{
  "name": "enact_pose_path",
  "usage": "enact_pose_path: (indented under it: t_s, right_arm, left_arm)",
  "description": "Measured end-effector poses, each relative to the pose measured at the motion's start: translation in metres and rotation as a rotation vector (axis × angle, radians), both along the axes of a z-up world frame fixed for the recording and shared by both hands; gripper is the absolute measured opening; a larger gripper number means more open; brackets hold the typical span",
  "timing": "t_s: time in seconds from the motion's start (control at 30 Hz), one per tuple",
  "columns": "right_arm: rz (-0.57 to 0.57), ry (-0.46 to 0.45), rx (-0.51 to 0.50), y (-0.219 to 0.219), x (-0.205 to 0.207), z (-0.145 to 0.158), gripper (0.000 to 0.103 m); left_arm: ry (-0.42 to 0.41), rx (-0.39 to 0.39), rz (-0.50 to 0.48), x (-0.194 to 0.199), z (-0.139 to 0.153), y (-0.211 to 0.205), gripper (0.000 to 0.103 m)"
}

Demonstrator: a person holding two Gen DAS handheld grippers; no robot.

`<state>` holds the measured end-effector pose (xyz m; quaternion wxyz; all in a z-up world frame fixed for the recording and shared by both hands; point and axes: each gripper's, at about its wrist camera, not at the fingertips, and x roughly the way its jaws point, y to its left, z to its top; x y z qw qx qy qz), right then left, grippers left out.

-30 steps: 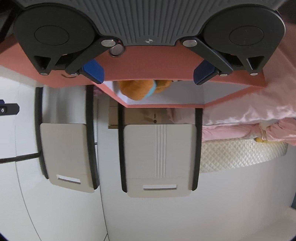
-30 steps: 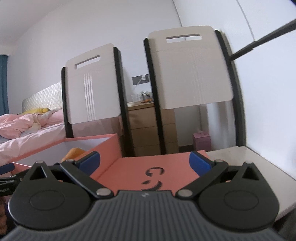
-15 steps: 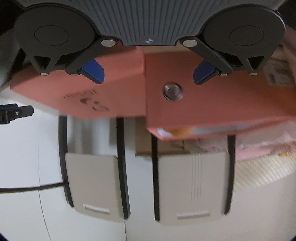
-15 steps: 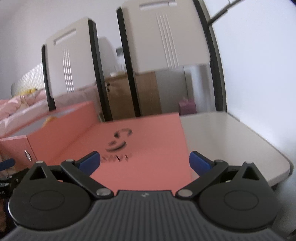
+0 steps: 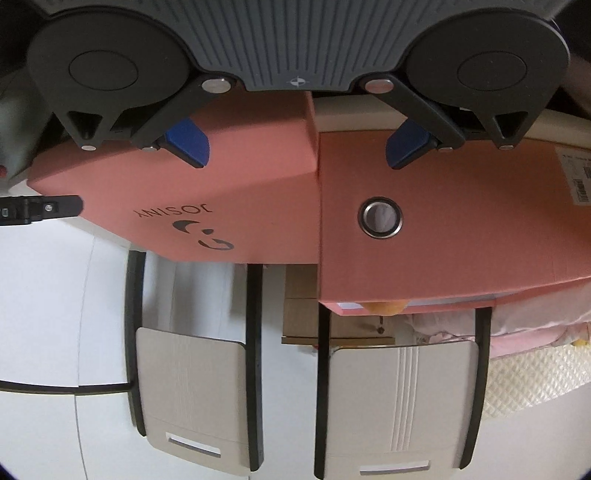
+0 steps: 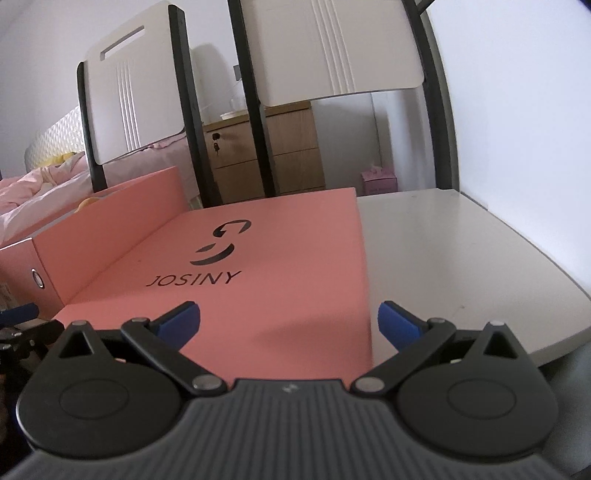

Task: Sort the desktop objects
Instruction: 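Move both tools toward the pink JOSINY lid beside the box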

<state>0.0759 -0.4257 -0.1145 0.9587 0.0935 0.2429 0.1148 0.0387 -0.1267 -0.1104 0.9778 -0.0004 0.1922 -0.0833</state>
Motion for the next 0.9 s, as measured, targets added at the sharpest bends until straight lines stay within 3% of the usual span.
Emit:
enact_pose_path:
  t_s: [0.37, 0.47, 0.63, 0.9]
  right_arm:
    - [0.001, 0.012, -0.008, 0.005, 0.006, 0.001, 0.103]
    - [-0.003, 0.015, 0.004, 0.003, 0.008, 0.0, 0.103]
    - [-0.005, 0.013, 0.004, 0.004, 0.007, 0.0, 0.103]
    - [-0.023, 0.014, 0.031, 0.002, 0.004, 0.001, 0.103]
  left_arm:
    - [0.014, -0.027, -0.061, 0.0, -0.003, -0.004, 0.098]
    - [0.052, -0.047, -0.092, 0.004, -0.005, -0.005, 0.098]
    - [0.056, -0.03, -0.159, 0.002, -0.004, -0.012, 0.099]
    - [0.076, -0.013, -0.161, 0.003, -0.006, -0.016, 0.099]
